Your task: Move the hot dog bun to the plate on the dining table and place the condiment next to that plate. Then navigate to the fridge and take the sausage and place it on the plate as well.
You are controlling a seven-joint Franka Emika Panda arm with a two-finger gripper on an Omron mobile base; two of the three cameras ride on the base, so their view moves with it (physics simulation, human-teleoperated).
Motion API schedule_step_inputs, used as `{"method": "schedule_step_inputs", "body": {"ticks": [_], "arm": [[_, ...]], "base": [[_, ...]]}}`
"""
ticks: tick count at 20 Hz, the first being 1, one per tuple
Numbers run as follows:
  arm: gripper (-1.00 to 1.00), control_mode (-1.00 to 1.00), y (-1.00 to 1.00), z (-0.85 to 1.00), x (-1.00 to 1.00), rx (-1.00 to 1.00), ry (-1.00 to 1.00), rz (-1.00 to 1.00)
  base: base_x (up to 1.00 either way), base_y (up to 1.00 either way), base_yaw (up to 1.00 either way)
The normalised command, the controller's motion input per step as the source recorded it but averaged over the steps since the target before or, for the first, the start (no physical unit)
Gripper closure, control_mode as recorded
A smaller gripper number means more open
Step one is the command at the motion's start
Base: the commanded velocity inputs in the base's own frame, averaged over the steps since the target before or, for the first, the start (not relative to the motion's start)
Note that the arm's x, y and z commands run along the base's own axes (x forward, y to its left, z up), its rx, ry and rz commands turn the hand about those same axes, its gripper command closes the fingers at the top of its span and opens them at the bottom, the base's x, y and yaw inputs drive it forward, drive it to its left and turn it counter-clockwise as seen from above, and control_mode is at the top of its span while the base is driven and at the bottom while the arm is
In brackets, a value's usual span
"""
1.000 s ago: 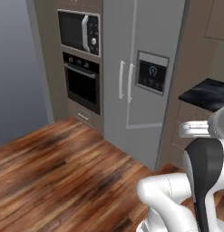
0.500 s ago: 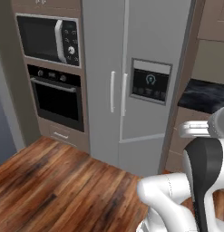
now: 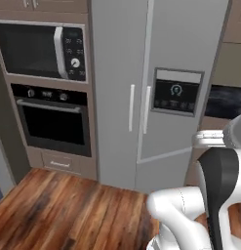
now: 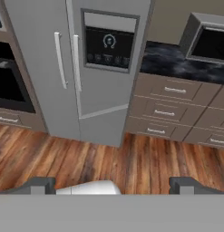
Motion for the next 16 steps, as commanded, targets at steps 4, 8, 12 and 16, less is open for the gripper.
{"method": "schedule_step_inputs", "body": {"ticks": [4, 8, 12, 16], "arm": [[-1.0, 1.0, 0.0, 0.0, 0.0, 0.0, 0.0, 0.0], [-1.0, 1.0, 0.0, 0.0, 0.0, 0.0, 0.0, 0.0], [-1.0, 1.0, 0.0, 0.0, 0.0, 0.0, 0.0, 0.0], [-1.0, 1.0, 0.0, 0.0, 0.0, 0.0, 0.0, 0.0]], "base": [[0.0, 0.93, -0.47], [0.02, 0.65, -0.51], [0.12, 0.58, -0.53], [0.07, 0.76, -0.45]]}}
